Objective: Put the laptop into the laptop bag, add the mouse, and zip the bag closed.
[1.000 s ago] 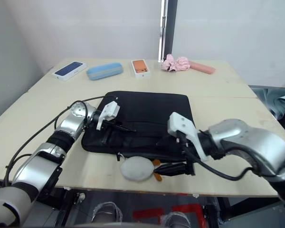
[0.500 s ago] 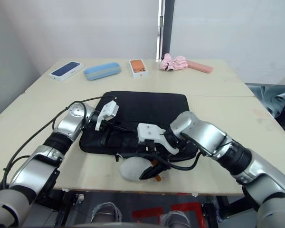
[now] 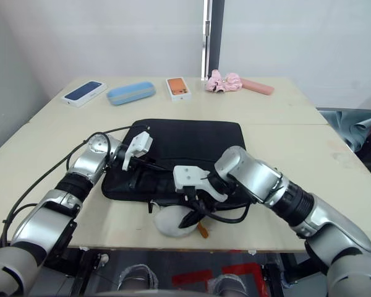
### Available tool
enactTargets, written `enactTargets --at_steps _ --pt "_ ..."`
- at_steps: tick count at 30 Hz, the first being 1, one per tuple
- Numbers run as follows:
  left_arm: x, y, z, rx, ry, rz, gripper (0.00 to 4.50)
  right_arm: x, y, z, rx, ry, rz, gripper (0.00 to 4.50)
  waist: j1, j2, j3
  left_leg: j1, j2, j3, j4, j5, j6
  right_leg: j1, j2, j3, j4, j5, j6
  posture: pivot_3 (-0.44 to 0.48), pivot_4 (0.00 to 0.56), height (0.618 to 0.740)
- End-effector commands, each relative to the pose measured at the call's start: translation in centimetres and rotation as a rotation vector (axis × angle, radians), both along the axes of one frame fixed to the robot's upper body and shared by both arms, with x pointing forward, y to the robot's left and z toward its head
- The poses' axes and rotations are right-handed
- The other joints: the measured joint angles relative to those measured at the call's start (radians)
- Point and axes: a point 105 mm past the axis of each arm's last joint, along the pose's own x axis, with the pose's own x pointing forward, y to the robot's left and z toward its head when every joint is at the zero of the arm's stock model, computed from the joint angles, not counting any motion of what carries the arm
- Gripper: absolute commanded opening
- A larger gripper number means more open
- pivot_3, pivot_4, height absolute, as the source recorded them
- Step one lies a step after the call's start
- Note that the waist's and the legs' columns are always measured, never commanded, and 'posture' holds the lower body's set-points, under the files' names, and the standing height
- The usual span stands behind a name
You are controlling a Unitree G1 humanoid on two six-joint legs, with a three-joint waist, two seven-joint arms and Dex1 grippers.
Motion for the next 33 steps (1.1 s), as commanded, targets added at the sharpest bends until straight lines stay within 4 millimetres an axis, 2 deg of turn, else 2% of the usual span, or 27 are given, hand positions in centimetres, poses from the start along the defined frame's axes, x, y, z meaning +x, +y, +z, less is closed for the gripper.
enactTargets --at_steps 1,3,6,11,16,20,23,33 --pt "0.0 0.4 -0.9 0.057 0.013 0.000 0.00 0.4 0.2 1.0 0.023 -0.029 0.001 0.62 0.000 0.000 0.000 0.000 0.000 0.000 0.000 0.000 0.000 0.000 0.000 0.000 0.000 0.000 0.000 0.000 0.150 0.740" --pt "0.0 0.4 -1.1 0.067 0.006 -0.004 0.00 0.6 0.2 1.1 0.030 -0.034 -0.016 0.04 0.000 0.000 0.000 0.000 0.000 0.000 0.000 0.000 0.000 0.000 0.000 0.000 0.000 0.000 0.000 0.000 0.150 0.740" --pt "0.0 0.6 -1.6 0.102 -0.012 -0.018 0.00 0.7 0.0 1.5 0.058 -0.027 -0.057 0.04 0.000 0.000 0.000 0.001 0.000 0.000 0.000 0.000 0.000 0.000 0.000 0.000 0.000 0.000 0.000 0.000 0.150 0.740" --pt "0.1 0.6 -2.0 0.125 -0.032 -0.031 0.00 -0.1 -0.7 4.0 0.219 0.045 -0.171 0.04 0.004 0.000 0.000 0.001 0.000 0.000 0.000 0.000 0.000 0.001 0.000 0.001 0.000 0.000 0.000 0.000 0.150 0.740" --pt "0.1 0.7 -2.1 0.138 -0.037 -0.039 0.00 -0.5 -3.8 4.7 0.280 0.038 -0.354 0.04 0.017 0.000 0.000 0.002 0.000 0.001 0.000 0.000 0.000 0.001 0.000 0.001 -0.001 0.000 0.000 0.000 0.150 0.740" --pt "0.1 1.0 -2.3 0.144 -0.034 -0.046 0.00 -1.3 -5.5 4.8 0.277 0.018 -0.439 0.04 0.016 0.000 0.000 0.003 0.000 0.001 -0.001 0.000 0.000 0.002 0.000 0.002 -0.001 0.000 0.000 0.000 0.150 0.740" --pt "0.1 1.0 -2.1 0.150 -0.037 -0.050 0.00 -2.4 -8.1 4.9 0.238 -0.031 -0.544 0.04 0.024 0.000 0.000 0.003 0.000 0.001 -0.001 0.000 0.000 0.002 0.000 0.002 -0.002 0.000 0.001 0.000 0.150 0.740" --pt "0.2 0.8 -1.8 0.160 -0.039 -0.066 0.00 -4.6 -12.6 5.1 0.145 -0.085 -0.707 0.04 0.038 0.000 0.000 0.002 -0.001 0.002 -0.004 0.000 0.000 0.002 -0.001 0.002 -0.008 0.001 0.002 0.000 0.150 0.740"
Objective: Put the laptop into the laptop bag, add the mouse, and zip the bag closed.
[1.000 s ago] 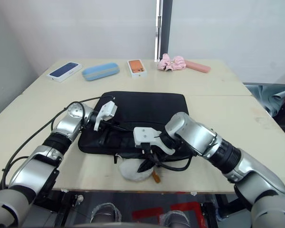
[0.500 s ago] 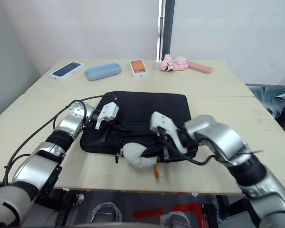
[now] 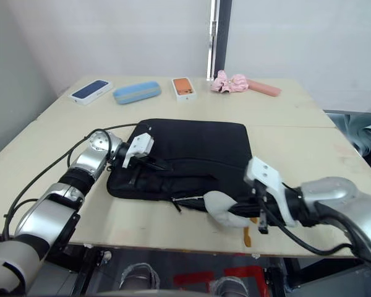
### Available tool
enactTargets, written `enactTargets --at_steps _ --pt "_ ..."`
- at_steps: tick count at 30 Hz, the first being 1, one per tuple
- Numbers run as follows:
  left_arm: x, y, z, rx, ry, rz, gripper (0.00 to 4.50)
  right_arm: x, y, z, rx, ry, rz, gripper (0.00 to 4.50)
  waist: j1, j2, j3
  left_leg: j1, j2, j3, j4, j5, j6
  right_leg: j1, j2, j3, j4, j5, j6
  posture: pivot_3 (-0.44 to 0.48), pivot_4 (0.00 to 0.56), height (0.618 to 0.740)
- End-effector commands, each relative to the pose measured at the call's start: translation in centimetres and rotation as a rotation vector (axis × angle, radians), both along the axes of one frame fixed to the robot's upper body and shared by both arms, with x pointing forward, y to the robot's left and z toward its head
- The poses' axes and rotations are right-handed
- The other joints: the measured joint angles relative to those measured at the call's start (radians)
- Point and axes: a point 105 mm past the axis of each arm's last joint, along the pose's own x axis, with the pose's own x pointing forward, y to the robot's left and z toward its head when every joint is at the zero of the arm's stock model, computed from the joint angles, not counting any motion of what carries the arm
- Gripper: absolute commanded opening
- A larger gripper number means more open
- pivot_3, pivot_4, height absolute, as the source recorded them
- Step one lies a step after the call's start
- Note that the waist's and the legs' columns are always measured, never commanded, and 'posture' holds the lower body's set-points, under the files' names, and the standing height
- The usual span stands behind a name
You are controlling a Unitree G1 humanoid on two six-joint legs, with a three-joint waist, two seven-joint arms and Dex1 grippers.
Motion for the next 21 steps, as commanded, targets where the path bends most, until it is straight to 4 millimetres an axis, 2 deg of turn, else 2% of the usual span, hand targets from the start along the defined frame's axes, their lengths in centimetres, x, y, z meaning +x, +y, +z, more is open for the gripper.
enactTargets --at_steps 1,6,15,21 --pt "-0.6 0.7 -1.5 0.085 0.051 -0.027 0.00 -0.5 -1.2 1.4 -0.029 -0.062 -0.033 0.04 0.003 0.000 0.000 0.000 0.000 0.000 0.000 0.000 0.000 0.000 0.000 0.000 -0.001 0.000 0.000 0.000 0.150 0.740" --pt "-0.6 0.7 -1.8 0.084 0.053 -0.026 0.00 -0.9 -2.9 1.2 -0.077 -0.066 -0.097 0.04 0.006 0.000 0.000 0.000 0.000 0.000 -0.003 0.000 0.000 0.000 0.000 0.000 -0.002 0.000 0.001 0.000 0.150 0.740" --pt "-0.8 0.2 -2.2 0.061 0.056 -0.019 0.00 -2.2 -9.1 0.5 -0.200 -0.043 -0.306 0.04 0.013 0.000 0.000 -0.001 -0.001 0.000 -0.005 0.000 0.001 0.000 -0.001 -0.001 -0.006 0.000 0.001 0.000 0.150 0.740" --pt "-0.7 0.1 -2.1 0.059 0.060 -0.021 0.00 -3.2 -11.7 -0.1 -0.217 -0.018 -0.394 0.04 0.016 0.000 0.000 -0.001 -0.002 0.001 -0.006 0.000 0.001 0.000 -0.002 -0.001 -0.007 -0.001 0.003 0.000 0.150 0.740"
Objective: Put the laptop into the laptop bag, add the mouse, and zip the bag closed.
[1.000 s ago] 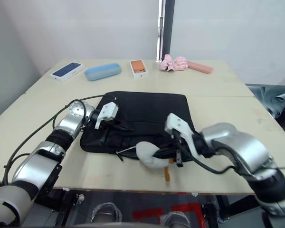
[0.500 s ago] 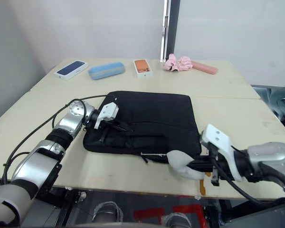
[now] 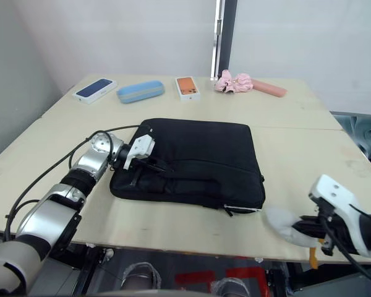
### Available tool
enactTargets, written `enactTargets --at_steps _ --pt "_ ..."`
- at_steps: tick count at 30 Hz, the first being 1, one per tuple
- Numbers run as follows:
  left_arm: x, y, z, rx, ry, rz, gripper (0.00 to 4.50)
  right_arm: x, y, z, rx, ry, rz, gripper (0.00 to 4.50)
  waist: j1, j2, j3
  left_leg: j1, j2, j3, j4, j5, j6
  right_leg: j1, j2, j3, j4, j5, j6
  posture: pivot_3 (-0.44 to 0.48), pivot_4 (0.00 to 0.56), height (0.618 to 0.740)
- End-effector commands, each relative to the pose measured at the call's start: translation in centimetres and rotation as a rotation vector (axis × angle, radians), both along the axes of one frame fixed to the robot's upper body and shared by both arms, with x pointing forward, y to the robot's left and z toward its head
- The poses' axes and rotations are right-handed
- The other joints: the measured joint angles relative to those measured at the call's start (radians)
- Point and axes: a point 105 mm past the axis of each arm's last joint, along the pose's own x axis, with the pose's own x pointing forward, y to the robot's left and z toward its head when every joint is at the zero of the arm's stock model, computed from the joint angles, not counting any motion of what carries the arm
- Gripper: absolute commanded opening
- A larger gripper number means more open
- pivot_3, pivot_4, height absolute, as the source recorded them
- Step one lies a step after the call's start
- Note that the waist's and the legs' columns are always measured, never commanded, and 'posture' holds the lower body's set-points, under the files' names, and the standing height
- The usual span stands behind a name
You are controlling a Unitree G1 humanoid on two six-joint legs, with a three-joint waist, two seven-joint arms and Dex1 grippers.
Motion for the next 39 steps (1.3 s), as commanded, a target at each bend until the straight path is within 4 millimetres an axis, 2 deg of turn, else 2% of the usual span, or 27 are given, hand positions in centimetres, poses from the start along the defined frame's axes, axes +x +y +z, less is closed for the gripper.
enactTargets --at_steps 1,6,11,15,18,26,33,36,39 --pt "-0.6 0.3 -1.6 0.064 0.052 -0.016 0.00 0.0 -1.7 0.8 -0.038 -0.046 -0.047 0.04 0.001 0.000 0.000 0.000 0.000 0.000 0.000 0.000 0.000 0.000 0.000 0.000 0.000 0.000 0.000 0.000 0.150 0.740" --pt "-0.4 0.0 -1.2 0.049 0.035 -0.014 0.00 -0.6 -4.7 0.2 -0.104 -0.026 -0.134 0.04 0.004 0.000 0.000 0.000 0.000 0.000 0.000 0.000 0.000 0.000 0.000 0.000 0.000 0.000 0.001 0.000 0.150 0.740" --pt "-0.5 0.3 -1.5 0.052 0.040 -0.014 0.00 -0.7 -6.1 0.4 -0.124 -0.031 -0.170 0.04 0.003 0.000 0.000 0.000 0.000 0.000 -0.001 0.000 0.000 0.000 0.000 0.000 -0.001 0.000 0.001 0.000 0.150 0.740" --pt "-0.4 0.7 -1.6 0.061 0.041 -0.002 0.00 -0.8 -8.1 -0.5 -0.188 0.004 -0.225 0.04 0.004 0.000 0.000 0.000 -0.001 0.000 0.000 0.000 0.001 0.000 -0.001 0.000 -0.001 0.000 0.001 0.000 0.150 0.740" --pt "-0.4 0.7 -1.5 0.058 0.045 -0.002 0.00 -0.2 -9.3 -0.8 -0.213 -0.011 -0.266 0.04 0.001 0.001 0.000 0.000 -0.001 0.000 -0.001 0.000 0.001 0.000 0.000 0.000 -0.001 0.000 0.001 0.000 0.150 0.740" --pt "-0.4 0.6 -1.4 0.055 0.045 -0.001 0.00 2.9 -8.7 -1.0 -0.242 -0.077 -0.226 0.04 -0.001 0.002 -0.001 0.000 -0.001 0.001 0.000 0.000 0.001 0.001 -0.001 0.000 0.000 0.000 0.001 0.000 0.150 0.740" --pt "-0.3 0.4 -1.0 0.050 0.044 -0.007 0.00 5.3 -8.0 -0.3 -0.265 -0.150 -0.190 0.04 -0.003 0.002 -0.001 0.001 -0.001 0.001 0.000 0.001 0.002 0.001 -0.001 0.000 0.000 0.001 0.000 0.000 0.150 0.740" --pt "-0.5 0.1 -0.9 0.046 0.053 -0.015 0.00 8.1 -6.9 1.0 -0.258 -0.288 -0.180 0.04 -0.011 0.002 -0.001 0.001 -0.001 0.001 0.001 0.001 0.002 0.001 0.000 0.000 0.000 0.001 0.000 0.000 0.150 0.740" --pt "-0.7 0.0 -0.9 0.043 0.058 -0.021 0.00 9.2 -6.2 0.9 -0.271 -0.312 -0.154 0.04 -0.009 0.002 -0.001 0.001 -0.001 0.001 0.001 0.001 0.003 0.001 0.000 0.000 0.001 0.001 0.000 0.000 0.150 0.740"
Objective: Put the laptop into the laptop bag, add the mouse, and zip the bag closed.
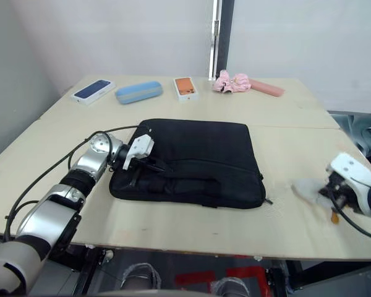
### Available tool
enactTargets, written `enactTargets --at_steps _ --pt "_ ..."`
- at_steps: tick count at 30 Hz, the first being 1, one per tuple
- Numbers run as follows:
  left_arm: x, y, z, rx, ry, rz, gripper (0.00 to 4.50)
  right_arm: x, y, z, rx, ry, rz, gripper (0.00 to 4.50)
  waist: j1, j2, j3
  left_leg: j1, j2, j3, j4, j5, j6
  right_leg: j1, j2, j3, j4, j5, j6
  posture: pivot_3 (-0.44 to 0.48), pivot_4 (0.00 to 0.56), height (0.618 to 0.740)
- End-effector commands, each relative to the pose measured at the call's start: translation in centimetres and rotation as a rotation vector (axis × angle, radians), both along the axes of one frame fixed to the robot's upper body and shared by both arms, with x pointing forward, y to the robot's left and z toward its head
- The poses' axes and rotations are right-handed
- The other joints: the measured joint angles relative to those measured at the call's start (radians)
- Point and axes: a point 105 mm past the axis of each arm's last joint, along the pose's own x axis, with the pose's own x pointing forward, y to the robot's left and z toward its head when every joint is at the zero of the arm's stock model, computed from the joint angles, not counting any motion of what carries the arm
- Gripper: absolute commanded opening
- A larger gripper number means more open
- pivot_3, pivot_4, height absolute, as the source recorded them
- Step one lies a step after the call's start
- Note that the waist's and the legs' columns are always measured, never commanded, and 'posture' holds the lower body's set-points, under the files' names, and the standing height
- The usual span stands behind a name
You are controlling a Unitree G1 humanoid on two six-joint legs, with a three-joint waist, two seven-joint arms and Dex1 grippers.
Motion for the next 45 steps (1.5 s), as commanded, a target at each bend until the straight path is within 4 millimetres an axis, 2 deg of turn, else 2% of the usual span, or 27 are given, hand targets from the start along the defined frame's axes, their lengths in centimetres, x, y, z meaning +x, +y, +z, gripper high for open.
enactTargets --at_steps 1,5,9,13,15,18,20,24,31,36,39,42,44,45 --pt "-0.8 0.0 -1.0 0.047 0.039 -0.038 0.00 1.3 0.0 0.4 -0.052 -0.047 0.000 0.04 0.002 0.000 0.000 0.000 0.000 0.000 0.000 0.000 0.000 0.000 0.000 0.000 0.000 0.000 0.000 0.000 0.150 0.740" --pt "-0.9 0.0 -1.0 0.047 0.047 -0.041 0.00 2.8 0.5 1.0 -0.078 -0.079 0.015 0.04 0.000 0.000 0.000 -0.002 0.000 0.001 0.000 0.000 0.001 0.000 0.000 0.000 -0.002 0.000 0.000 0.000 0.150 0.740" --pt "-1.2 0.0 -1.2 0.048 0.052 -0.047 0.00 3.3 1.4 1.5 -0.083 -0.091 0.066 0.04 -0.001 0.000 0.001 -0.001 0.000 0.001 0.000 0.000 0.001 -0.001 0.000 0.000 -0.002 0.000 0.000 0.000 0.150 0.740" --pt "-1.5 0.0 -1.6 0.055 0.058 -0.052 0.00 4.0 1.6 2.2 -0.103 -0.117 0.075 0.04 -0.003 0.000 0.001 -0.001 0.000 0.001 0.000 0.000 0.001 -0.001 0.000 0.000 -0.002 0.000 0.000 0.000 0.150 0.740" --pt "-1.6 0.1 -1.9 0.064 0.060 -0.056 0.00 3.7 2.3 2.7 -0.057 -0.105 0.109 0.04 -0.002 0.000 0.001 -0.001 0.000 0.001 0.000 0.000 0.001 -0.001 0.000 0.000 -0.001 0.000 0.000 0.000 0.150 0.740" --pt "-1.7 0.2 -2.1 0.068 0.060 -0.057 0.00 1.6 4.2 2.7 0.042 -0.017 0.233 0.04 0.003 0.000 0.001 -0.001 0.000 0.001 0.000 0.000 0.002 -0.001 0.000 0.000 -0.002 0.000 0.000 0.000 0.150 0.740" --pt "-1.7 0.2 -2.1 0.069 0.059 -0.058 0.00 0.9 4.6 2.8 0.043 -0.004 0.275 0.04 0.001 0.000 0.001 -0.001 0.001 0.001 -0.001 0.000 0.002 0.000 0.000 0.000 -0.002 0.000 0.000 0.000 0.150 0.740" --pt "-1.8 0.1 -2.0 0.072 0.056 -0.062 0.00 1.6 1.3 2.7 -0.065 -0.003 0.146 0.04 0.000 0.000 0.001 -0.001 0.000 0.002 0.000 0.000 0.002 0.000 0.000 0.000 -0.002 0.000 -0.001 0.000 0.150 0.740" --pt "-1.8 -0.2 -1.9 0.075 0.054 -0.072 0.00 2.4 -1.4 4.0 -0.123 -0.053 0.050 0.04 0.000 0.000 0.001 -0.001 0.001 0.002 0.001 0.000 0.002 0.000 0.000 0.000 -0.002 0.001 -0.001 0.000 0.150 0.740" --pt "-2.1 -0.2 -2.0 0.089 0.058 -0.082 0.00 1.7 -2.7 4.3 -0.185 -0.023 0.031 0.04 0.000 0.000 0.001 -0.002 0.000 0.002 0.001 0.000 0.003 0.000 0.000 0.000 -0.002 0.001 -0.001 0.000 0.150 0.740" --pt "-2.3 -0.2 -2.1 0.102 0.057 -0.094 0.00 1.1 -2.9 4.3 -0.212 0.005 0.046 0.04 0.000 0.000 0.001 -0.002 0.000 0.002 0.000 0.000 0.003 0.000 0.000 0.000 -0.002 0.001 -0.001 0.000 0.150 0.740" --pt "-2.4 -0.3 -2.1 0.100 0.058 -0.100 0.00 1.5 -2.7 4.7 -0.236 -0.027 0.054 0.04 -0.004 0.000 0.001 -0.001 0.001 0.002 0.000 0.000 0.003 0.000 0.000 0.000 -0.002 0.001 -0.001 0.000 0.150 0.740" --pt "-2.4 -0.3 -2.2 0.100 0.061 -0.103 0.00 2.7 -1.7 5.3 -0.228 -0.088 0.068 0.04 -0.008 0.001 0.001 -0.001 0.001 0.003 0.001 0.000 0.003 0.000 0.000 0.001 -0.002 0.001 -0.001 0.000 0.150 0.740" --pt "-2.4 -0.3 -2.3 0.103 0.061 -0.104 0.00 3.2 -0.4 5.5 -0.206 -0.112 0.108 0.04 -0.011 0.001 0.001 -0.001 0.001 0.003 0.001 0.000 0.003 -0.001 0.000 0.001 -0.002 0.001 -0.001 0.000 0.150 0.740"
